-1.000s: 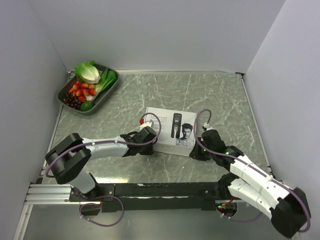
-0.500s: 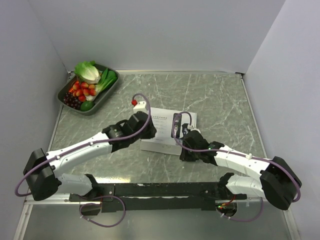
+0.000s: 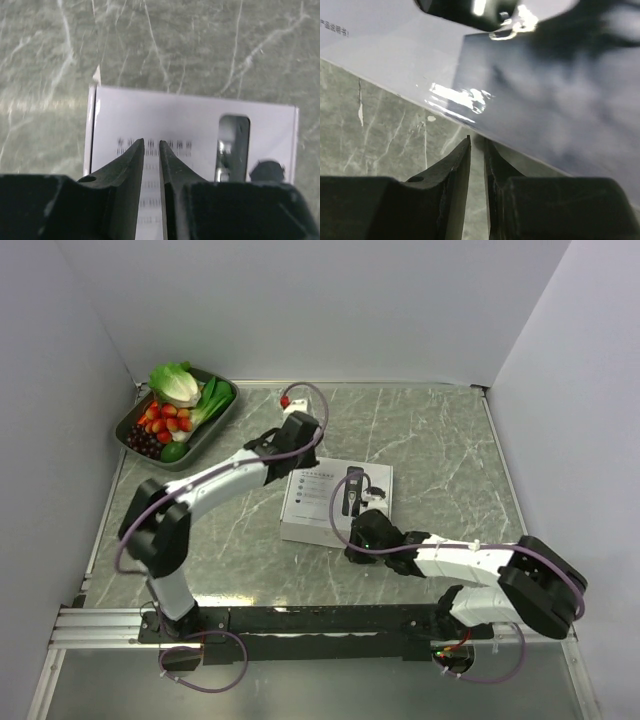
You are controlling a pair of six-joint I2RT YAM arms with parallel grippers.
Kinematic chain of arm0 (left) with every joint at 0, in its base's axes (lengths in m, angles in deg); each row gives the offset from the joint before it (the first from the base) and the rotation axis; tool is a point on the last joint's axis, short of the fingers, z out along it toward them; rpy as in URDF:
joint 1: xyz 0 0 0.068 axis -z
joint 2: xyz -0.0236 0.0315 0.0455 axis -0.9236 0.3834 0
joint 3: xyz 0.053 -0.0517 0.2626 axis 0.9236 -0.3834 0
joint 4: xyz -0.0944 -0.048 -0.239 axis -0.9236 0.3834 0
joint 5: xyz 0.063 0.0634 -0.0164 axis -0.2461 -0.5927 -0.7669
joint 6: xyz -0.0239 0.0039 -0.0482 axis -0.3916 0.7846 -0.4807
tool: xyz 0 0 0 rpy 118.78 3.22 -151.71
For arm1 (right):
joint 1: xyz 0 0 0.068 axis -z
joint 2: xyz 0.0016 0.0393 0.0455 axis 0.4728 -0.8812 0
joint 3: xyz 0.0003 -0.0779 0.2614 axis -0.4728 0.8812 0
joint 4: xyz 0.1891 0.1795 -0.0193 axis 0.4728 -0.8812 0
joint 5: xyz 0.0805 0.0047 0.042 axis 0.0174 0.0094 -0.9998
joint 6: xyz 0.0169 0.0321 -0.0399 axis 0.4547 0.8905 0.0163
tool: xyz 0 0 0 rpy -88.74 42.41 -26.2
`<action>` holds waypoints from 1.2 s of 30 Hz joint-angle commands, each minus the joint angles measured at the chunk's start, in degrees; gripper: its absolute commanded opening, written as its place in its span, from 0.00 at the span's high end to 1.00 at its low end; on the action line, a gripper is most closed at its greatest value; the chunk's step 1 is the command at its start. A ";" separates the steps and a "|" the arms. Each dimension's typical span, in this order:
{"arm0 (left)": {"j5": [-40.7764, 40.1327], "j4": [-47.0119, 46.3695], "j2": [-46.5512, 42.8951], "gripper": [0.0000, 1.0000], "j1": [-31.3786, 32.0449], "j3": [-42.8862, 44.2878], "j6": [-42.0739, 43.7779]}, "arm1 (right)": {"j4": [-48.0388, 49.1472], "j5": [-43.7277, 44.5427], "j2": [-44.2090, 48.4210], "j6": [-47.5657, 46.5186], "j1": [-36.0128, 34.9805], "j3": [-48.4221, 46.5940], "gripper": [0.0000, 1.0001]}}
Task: Sort the hair-cutting tools
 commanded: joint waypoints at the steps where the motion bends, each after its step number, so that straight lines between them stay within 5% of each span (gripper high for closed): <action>1: 4.95 -4.24 7.88 0.74 -2.58 8.93 6.11 | 7.07 2.81 -4.03 1.39 -3.44 -0.58 0.76; 16: 14.87 1.47 34.78 0.70 -5.48 38.91 13.68 | 10.24 5.89 -15.98 3.84 -5.82 -4.71 0.75; 25: 23.31 3.85 41.73 0.71 -7.51 38.39 15.70 | 2.68 10.55 -19.68 6.66 -5.91 -9.11 0.75; 36: 30.08 -5.90 31.63 0.73 -7.51 17.22 13.77 | -5.84 14.86 -15.55 6.75 -5.38 -8.14 0.74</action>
